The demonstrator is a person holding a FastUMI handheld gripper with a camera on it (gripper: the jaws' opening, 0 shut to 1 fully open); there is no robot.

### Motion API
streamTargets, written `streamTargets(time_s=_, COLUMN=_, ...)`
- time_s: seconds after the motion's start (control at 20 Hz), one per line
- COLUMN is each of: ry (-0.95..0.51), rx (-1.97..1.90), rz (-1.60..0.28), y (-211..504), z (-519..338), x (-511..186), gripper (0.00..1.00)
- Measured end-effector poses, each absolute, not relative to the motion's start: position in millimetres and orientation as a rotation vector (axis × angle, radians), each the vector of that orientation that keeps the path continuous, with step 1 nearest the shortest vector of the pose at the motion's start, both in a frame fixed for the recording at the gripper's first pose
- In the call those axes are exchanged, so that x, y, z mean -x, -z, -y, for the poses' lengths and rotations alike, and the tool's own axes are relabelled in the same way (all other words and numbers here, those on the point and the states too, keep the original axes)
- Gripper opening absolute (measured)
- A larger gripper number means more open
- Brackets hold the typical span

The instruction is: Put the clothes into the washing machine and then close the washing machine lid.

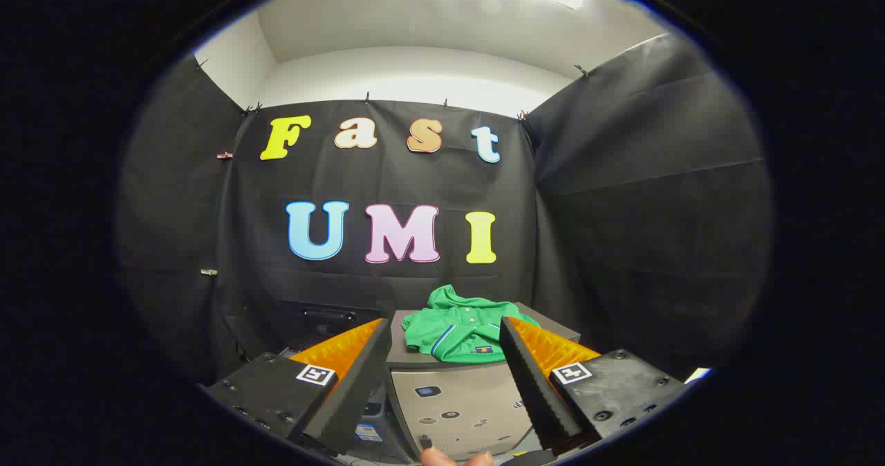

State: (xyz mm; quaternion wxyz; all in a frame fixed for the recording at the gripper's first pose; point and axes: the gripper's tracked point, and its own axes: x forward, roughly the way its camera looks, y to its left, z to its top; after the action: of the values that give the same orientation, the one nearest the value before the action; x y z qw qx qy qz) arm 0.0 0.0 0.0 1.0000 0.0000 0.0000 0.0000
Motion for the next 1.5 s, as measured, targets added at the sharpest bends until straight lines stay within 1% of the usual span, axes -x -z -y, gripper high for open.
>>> streamTargets(time_s=0.2, ry=-0.006, rx=-0.001, rz=-0.008, y=6, z=-1, x=1, gripper=0.98)
streamTargets(time_s=0.7, ry=0.031, rx=-0.024, rz=-0.008, y=7, z=16, x=2, gripper=0.98)
streamTargets(time_s=1.5, ry=-0.008, rx=0.016, rz=-0.018, y=14, z=-3, x=6, gripper=0.98)
